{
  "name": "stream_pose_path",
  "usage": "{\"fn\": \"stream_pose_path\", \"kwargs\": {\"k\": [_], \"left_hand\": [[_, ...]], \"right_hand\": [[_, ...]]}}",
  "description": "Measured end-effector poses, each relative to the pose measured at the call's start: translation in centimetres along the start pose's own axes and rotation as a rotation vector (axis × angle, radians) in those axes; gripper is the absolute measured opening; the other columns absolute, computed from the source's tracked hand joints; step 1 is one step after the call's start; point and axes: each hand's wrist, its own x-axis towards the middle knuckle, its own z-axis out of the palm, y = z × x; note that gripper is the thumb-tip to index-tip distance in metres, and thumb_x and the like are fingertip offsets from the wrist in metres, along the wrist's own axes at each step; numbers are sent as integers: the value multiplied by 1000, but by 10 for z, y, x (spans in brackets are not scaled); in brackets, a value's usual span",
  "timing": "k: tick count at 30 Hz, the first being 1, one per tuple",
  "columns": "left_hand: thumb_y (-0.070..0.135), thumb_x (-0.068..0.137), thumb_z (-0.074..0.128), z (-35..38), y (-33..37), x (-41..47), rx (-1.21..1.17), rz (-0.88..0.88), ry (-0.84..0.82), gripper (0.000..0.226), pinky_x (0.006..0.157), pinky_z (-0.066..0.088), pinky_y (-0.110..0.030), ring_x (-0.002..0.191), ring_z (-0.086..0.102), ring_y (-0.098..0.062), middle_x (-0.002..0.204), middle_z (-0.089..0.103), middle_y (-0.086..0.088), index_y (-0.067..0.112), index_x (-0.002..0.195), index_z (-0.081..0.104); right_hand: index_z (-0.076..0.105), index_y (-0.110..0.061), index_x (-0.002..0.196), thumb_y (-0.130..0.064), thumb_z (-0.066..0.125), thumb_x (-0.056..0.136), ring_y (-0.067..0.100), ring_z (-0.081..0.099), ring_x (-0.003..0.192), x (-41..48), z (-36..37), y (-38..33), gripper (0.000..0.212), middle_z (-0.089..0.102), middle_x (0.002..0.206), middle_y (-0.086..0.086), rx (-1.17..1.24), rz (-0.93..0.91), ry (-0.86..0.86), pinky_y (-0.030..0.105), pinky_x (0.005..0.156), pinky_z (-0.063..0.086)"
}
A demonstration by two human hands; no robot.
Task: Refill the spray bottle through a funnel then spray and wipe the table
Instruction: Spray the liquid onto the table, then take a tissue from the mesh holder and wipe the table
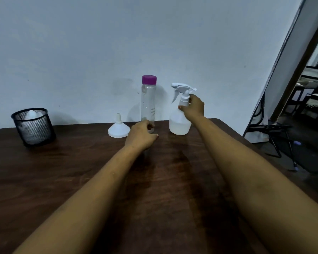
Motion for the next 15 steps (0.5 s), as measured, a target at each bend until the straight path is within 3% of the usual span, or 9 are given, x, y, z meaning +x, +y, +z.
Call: {"fn": "stream_pose_path", "kwargs": {"k": [6,10,13,15], "left_hand": [[21,82,68,7,-10,13,-28,-13,3,30,84,43,-27,105,57,-19,118,62,-6,14,110,61],[20,82,68,4,-26,12,-40,-44,-6,28,85,42,-27,106,56,-18,116,63,-4,16,108,61],[19,82,68,-6,-40,9,-43,-67,9,25,86,42,-26,99,54,-14,113,63,-4,16,106,62],[19,82,68,-18,-49,5,-64,-88,57,25,86,41,-24,95,54,-13,113,61,-4,14,105,63]], "right_hand": [[54,-7,122,-9,65,86,24,56,111,20,12,7,38,60,123,10,18,-5,-39,20,78,36],[44,-12,135,-11,63,88,25,51,121,23,16,14,51,54,134,8,-4,13,-87,21,87,36],[35,-11,139,-7,67,83,31,41,128,8,30,3,65,41,141,11,61,117,143,30,102,33],[41,-8,129,2,59,79,32,41,122,-20,48,-17,53,42,134,12,169,157,403,24,95,27]]}}
